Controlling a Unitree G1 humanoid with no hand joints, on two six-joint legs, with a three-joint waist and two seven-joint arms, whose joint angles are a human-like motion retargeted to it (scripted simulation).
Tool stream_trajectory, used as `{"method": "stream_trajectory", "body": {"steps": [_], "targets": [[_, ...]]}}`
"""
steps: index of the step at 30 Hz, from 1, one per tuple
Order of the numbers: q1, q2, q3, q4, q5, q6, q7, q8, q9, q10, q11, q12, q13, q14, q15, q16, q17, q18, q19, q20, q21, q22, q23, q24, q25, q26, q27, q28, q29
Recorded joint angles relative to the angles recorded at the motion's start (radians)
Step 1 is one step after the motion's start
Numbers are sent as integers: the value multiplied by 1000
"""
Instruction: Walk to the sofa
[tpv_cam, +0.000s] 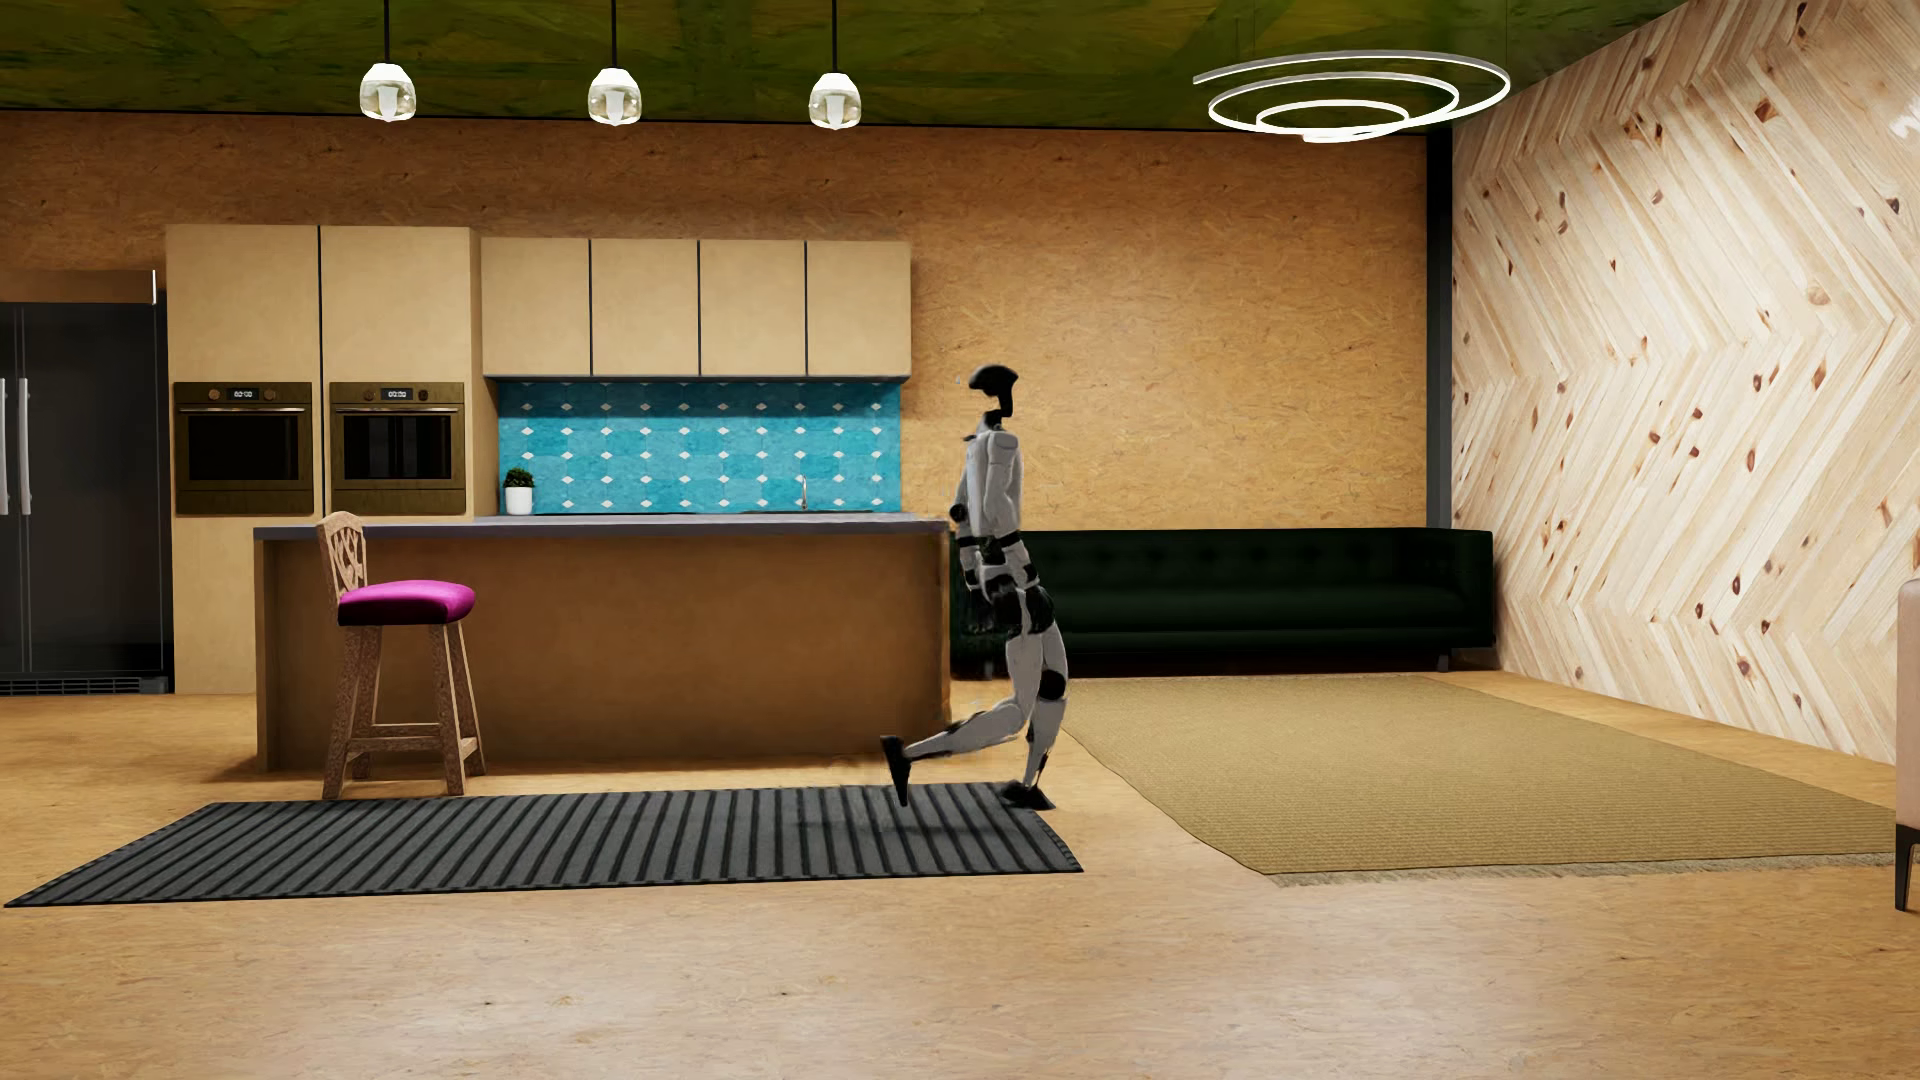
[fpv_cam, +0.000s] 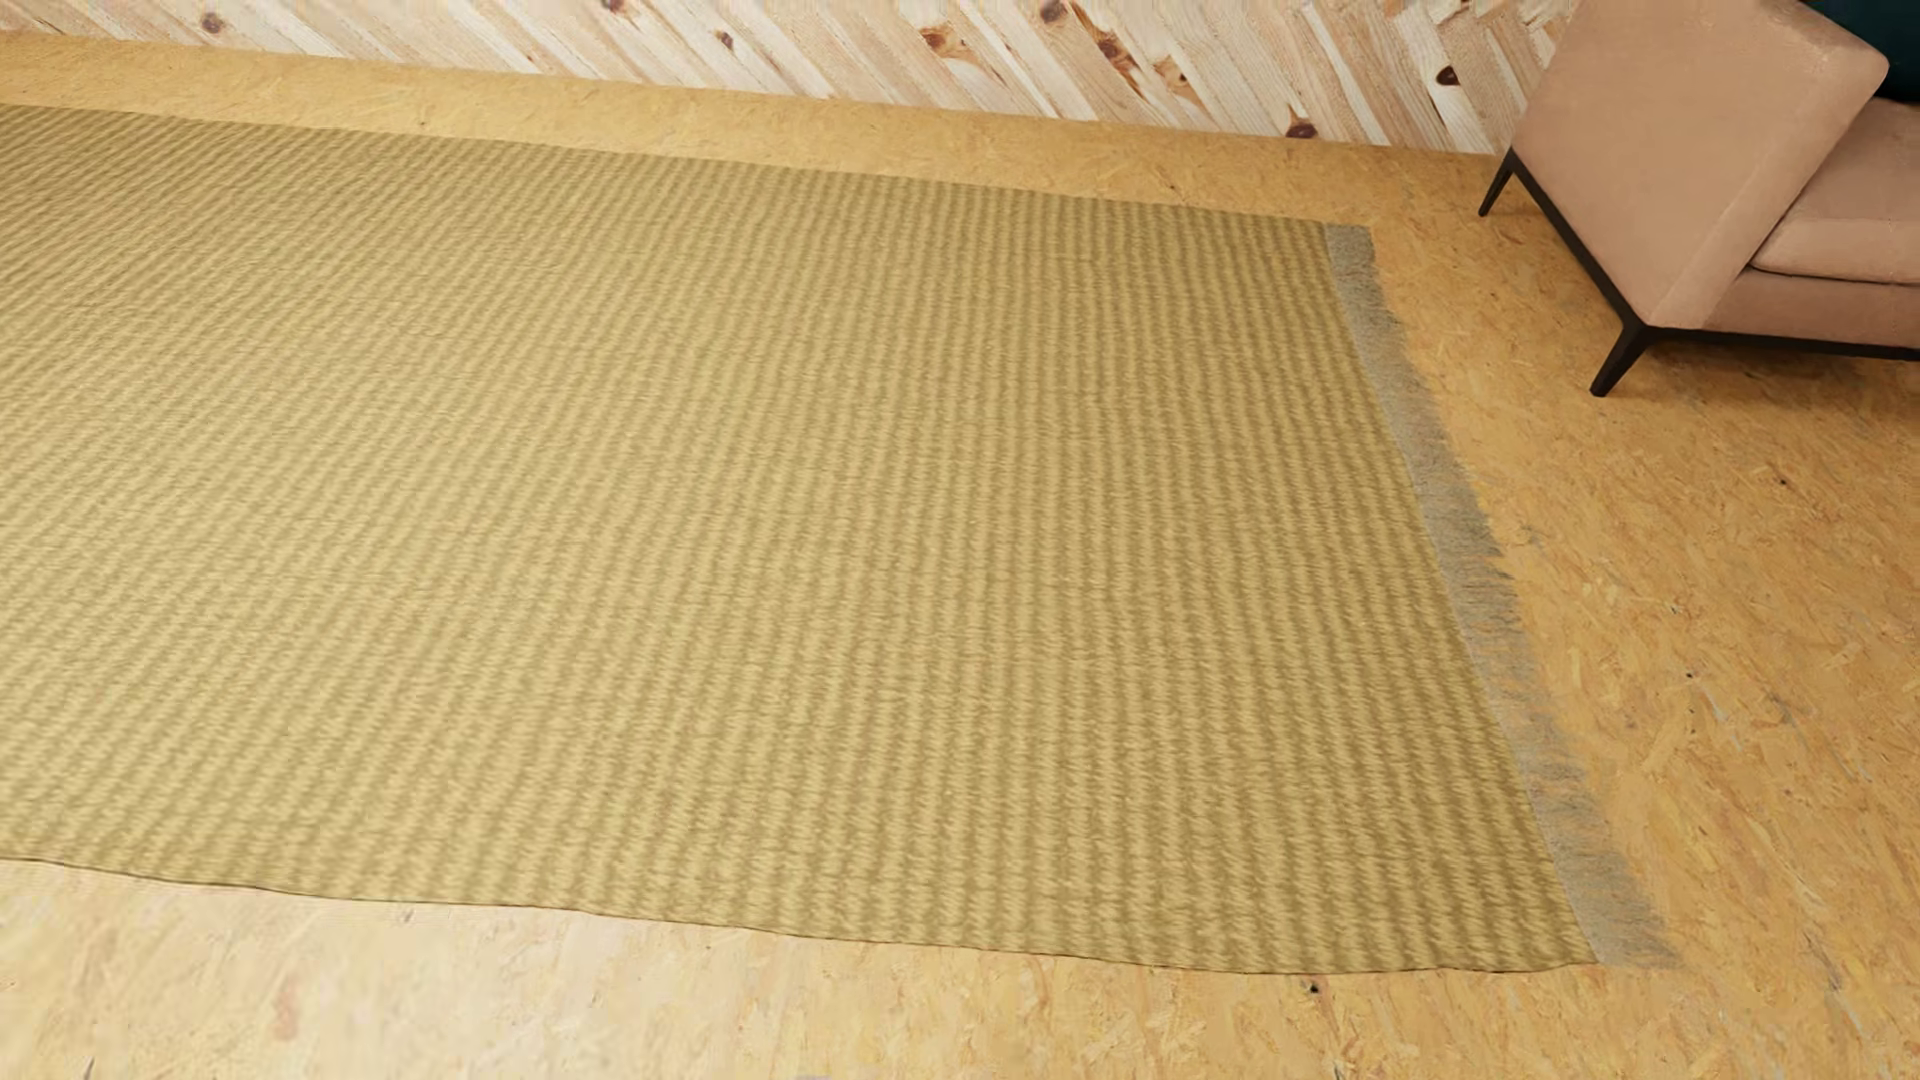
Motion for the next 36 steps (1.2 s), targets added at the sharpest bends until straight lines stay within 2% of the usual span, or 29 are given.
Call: {"method": "stream_trajectory", "body": {"steps": [2,4,6,8,9,10,11,12,13,14,15,16,18,19,20,21,22,23,24,25,26,27,28,29,30,31,33,34,36], "targets": [[196,-182,-115,19,6,40,0,0,14,-72,149,-53,36,-143,-278,5,-9,0,0,-4,36,-36,21,0,0,0,0,0,0],[371,-320,-242,49,9,86,0,0,3,-163,-33,-128,87,-299,-335,25,-19,0,0,-31,32,-85,36,0,0,0,0,0,0],[535,-398,-313,83,2,120,0,0,-1,-248,-366,-196,118,-447,-271,39,-37,0,0,15,19,-126,59,0,0,0,0,0,0],[633,-450,-355,94,-6,125,0,0,-34,-276,-684,-258,123,-569,-95,54,-44,0,0,101,42,-153,88,0,0,0,0,0,0],[664,-491,-354,92,-7,134,0,0,-48,-275,-1098,-279,124,-582,-1,52,-46,0,0,143,37,-156,102,0,0,0,0,0,0],[693,-531,-381,113,-7,141,0,0,-49,-253,-761,-289,123,-558,-82,69,-51,0,0,150,54,-182,101,0,0,0,0,0,0],[735,-550,-409,144,22,157,0,0,-37,-211,-668,-268,116,-497,-72,70,-54,0,0,206,72,-208,114,0,0,0,0,0,0],[723,-570,-428,173,43,176,0,0,-53,-107,-579,-247,116,-370,-21,51,-53,0,0,233,77,-193,134,0,0,0,0,0,0],[686,-540,-433,218,93,209,0,0,-47,74,-498,-215,113,-166,-57,19,-51,0,0,244,74,-161,159,0,0,0,0,0,0],[568,-503,-409,212,128,205,0,0,-47,331,-484,-187,99,-3,-111,7,-44,0,0,229,57,-145,166,0,0,0,0,0,0],[448,-431,-387,231,167,211,0,0,-26,589,-495,-176,95,-2,-160,-6,-37,0,0,200,27,-124,144,0,0,0,0,0,0],[331,-336,-348,226,157,196,0,0,-8,731,-531,-174,79,-64,-183,-6,-39,0,0,130,37,-107,113,0,0,0,0,0,0],[137,-187,-218,192,131,139,0,0,3,634,-612,-102,50,-42,-208,-3,-40,0,0,106,43,-139,28,0,0,0,0,0,0],[86,-103,-168,178,109,128,0,0,12,429,-648,-96,31,45,-222,-19,-54,0,0,54,45,-49,-10,0,0,0,0,0,0],[28,-46,-121,178,110,122,0,0,-2,195,-690,-65,20,89,-241,-29,-56,0,0,93,20,-22,-56,0,0,0,0,0,0],[16,37,-93,167,107,119,0,0,-11,-49,-730,-41,13,-14,-273,-29,-64,0,0,98,2,4,-94,0,0,0,0,0,0],[19,99,-78,159,126,132,0,0,-28,-177,-760,-24,1,-366,-315,-22,-76,0,0,68,-32,8,-130,0,0,0,0,0,0],[-3,133,-68,167,131,138,0,0,-54,-534,-761,-2,-4,-83,-372,-12,-90,0,0,46,-63,8,-156,0,0,0,0,0,0],[-22,163,-56,167,146,145,0,0,-62,-562,-757,18,-10,-44,-409,-7,-97,0,0,24,-90,19,-156,0,0,0,0,0,0],[-56,193,-39,150,142,132,0,0,-53,-202,-727,28,-2,-390,-414,-4,-91,0,0,8,-124,32,-146,0,0,0,0,0,0],[-60,209,-35,116,131,117,0,0,-53,-168,-661,39,14,-274,-372,1,-81,0,0,6,-157,42,-120,0,0,0,0,0,0],[-59,155,-41,62,78,73,0,0,-57,-166,-491,49,27,-104,-230,3,-63,0,0,20,-168,54,-87,0,0,0,0,0,0],[-38,100,-60,21,35,54,0,0,-37,-94,-261,53,51,10,-43,9,-48,0,0,12,-159,71,-42,0,0,0,0,0,0],[-3,-15,-79,-12,6,47,0,0,-25,-62,-35,46,68,32,-57,13,-43,0,0,28,-152,64,-18,0,0,0,0,0,0],[78,-121,-81,-27,-9,49,0,0,7,-75,73,38,75,17,-170,20,-41,0,0,57,-131,37,1,0,0,0,0,0,0],[143,-219,-128,-19,0,77,0,0,11,-95,36,18,79,-35,-213,16,-41,0,0,83,-106,21,30,0,0,0,0,0,0],[264,-319,-242,-13,13,135,0,0,17,-120,-298,-23,114,-162,-244,32,-60,0,0,94,-94,-65,37,0,0,0,0,0,0],[319,-343,-267,-8,7,157,0,0,7,-145,-514,-44,145,-227,-200,32,-68,0,0,123,-115,-90,33,0,0,0,0,0,0],[374,-404,-295,7,-15,186,0,0,-27,-141,-754,-81,192,-355,321,53,-67,0,0,192,-114,-156,39,0,0,0,0,0,0]]}}
